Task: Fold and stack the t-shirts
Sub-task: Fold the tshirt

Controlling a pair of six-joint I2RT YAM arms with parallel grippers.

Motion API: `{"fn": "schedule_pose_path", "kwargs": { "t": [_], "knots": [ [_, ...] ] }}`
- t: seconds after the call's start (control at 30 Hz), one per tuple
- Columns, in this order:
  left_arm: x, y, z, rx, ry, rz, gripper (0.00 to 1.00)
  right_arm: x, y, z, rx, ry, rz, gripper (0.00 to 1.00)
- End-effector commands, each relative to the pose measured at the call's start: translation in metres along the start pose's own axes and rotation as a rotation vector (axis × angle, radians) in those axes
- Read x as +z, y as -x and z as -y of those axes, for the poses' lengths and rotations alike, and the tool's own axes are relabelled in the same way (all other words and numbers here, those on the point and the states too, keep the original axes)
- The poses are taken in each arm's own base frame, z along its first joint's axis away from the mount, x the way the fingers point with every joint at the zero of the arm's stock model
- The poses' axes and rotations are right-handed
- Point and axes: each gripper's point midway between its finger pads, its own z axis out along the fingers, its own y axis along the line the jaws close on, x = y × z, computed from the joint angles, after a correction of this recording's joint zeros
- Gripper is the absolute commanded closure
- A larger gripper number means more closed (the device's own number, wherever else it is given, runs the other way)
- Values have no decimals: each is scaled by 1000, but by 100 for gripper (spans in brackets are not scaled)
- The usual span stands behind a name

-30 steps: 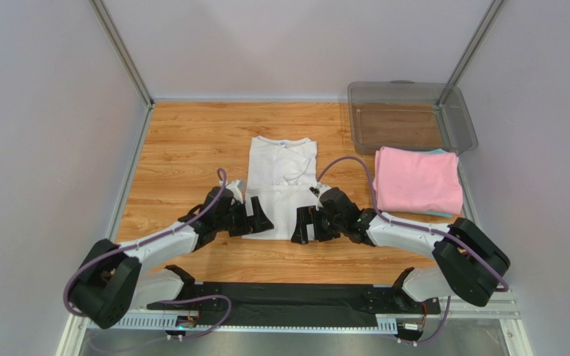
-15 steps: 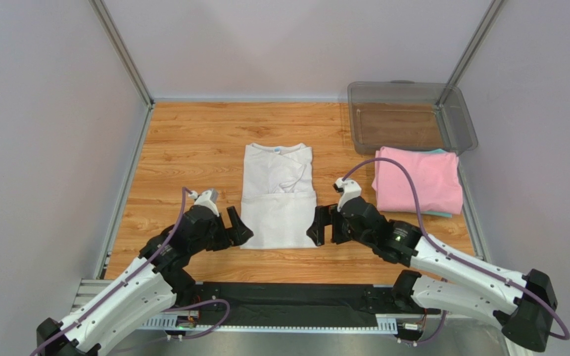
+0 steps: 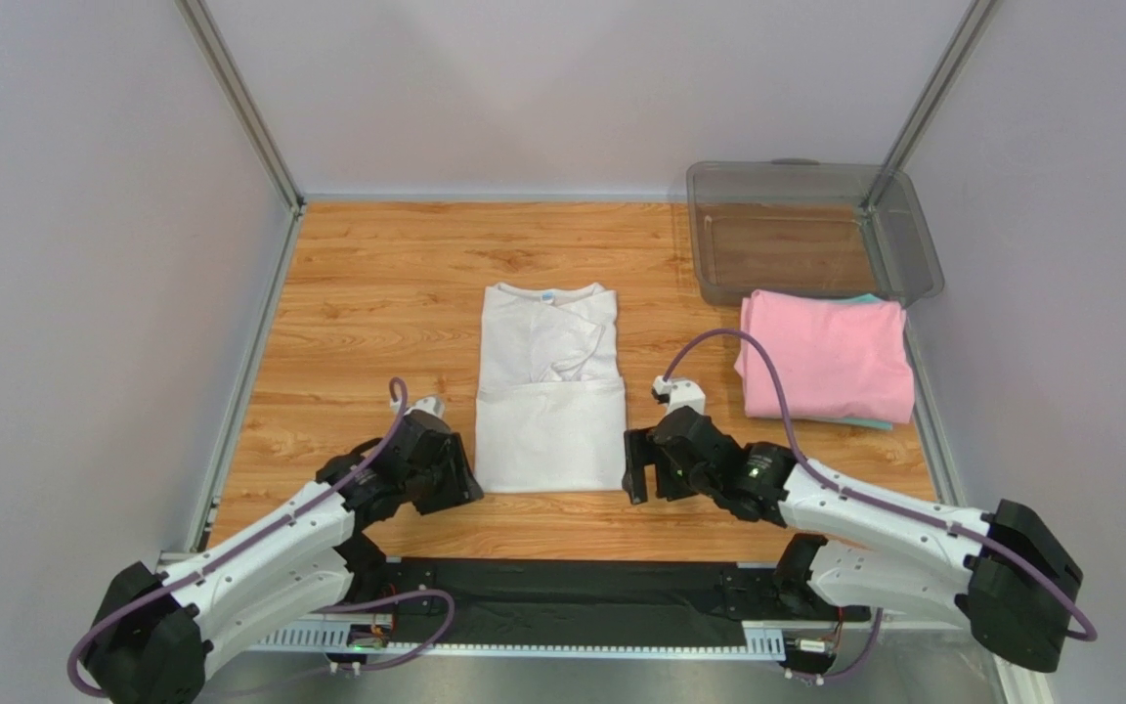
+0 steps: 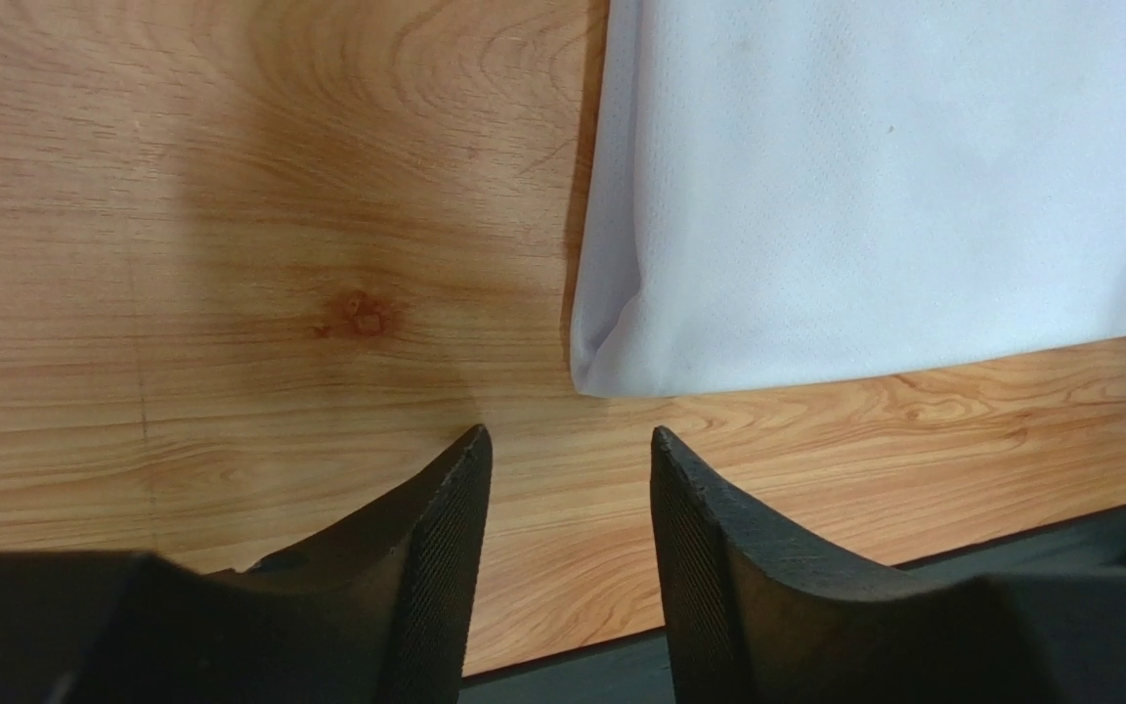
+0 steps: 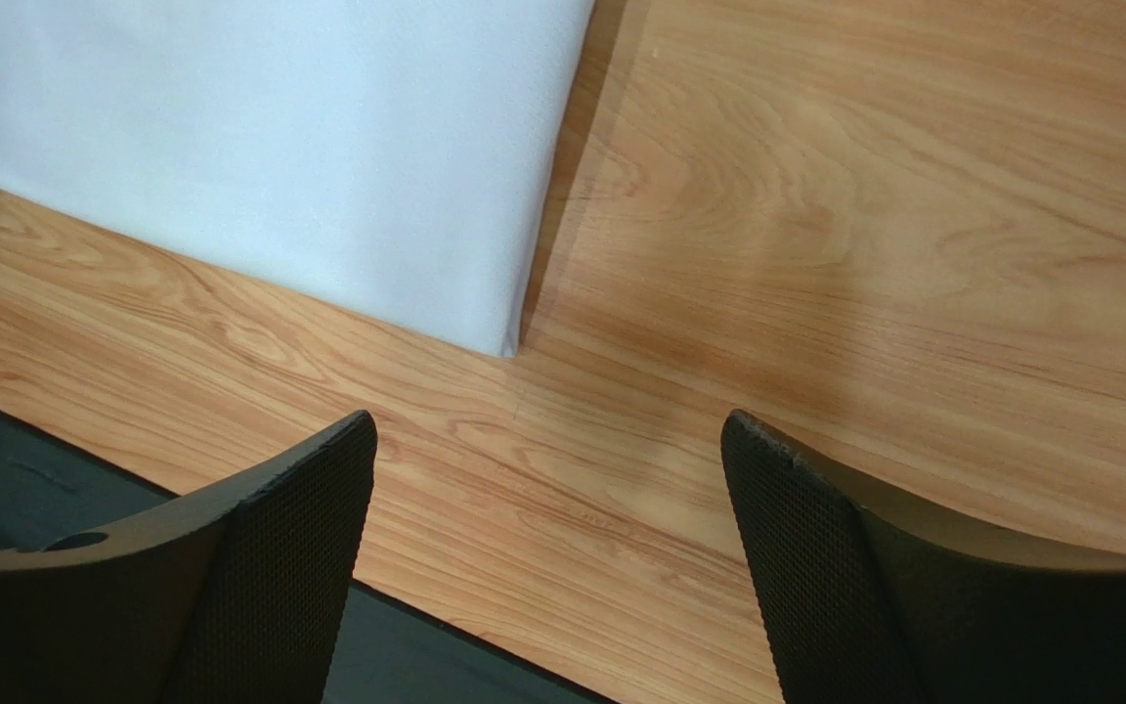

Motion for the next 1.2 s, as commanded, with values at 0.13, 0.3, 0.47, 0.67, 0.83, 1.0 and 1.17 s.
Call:
{"fn": "schedule_pose_path", "kwargs": {
  "t": [0.13, 0.3, 0.47, 0.67, 0.83, 1.0, 1.17],
  "knots": [
    [14, 5, 11, 13, -26, -1, 60, 21, 6, -17, -22, 4, -48, 20],
    [22, 1, 7, 17, 6, -28, 71, 33, -2, -28, -33, 42, -99, 37],
    [24, 2, 6, 23, 22, -36, 86, 40, -9, -34, -40, 62, -146, 46],
    [23, 0, 3, 29, 30, -39, 100, 49, -12, -27, -57, 20, -155, 50],
    [19, 3, 4, 26, 19, -21, 100, 50, -10, -25, -86, 3, -156, 66],
    [12, 4, 9, 27, -11, -13, 100, 43, -16, -33, -91, 57, -201, 93],
    [-15, 12, 25, 51, -95, 21, 100, 10, -22, -54, -120, 202, -274, 100]
  ]
}}
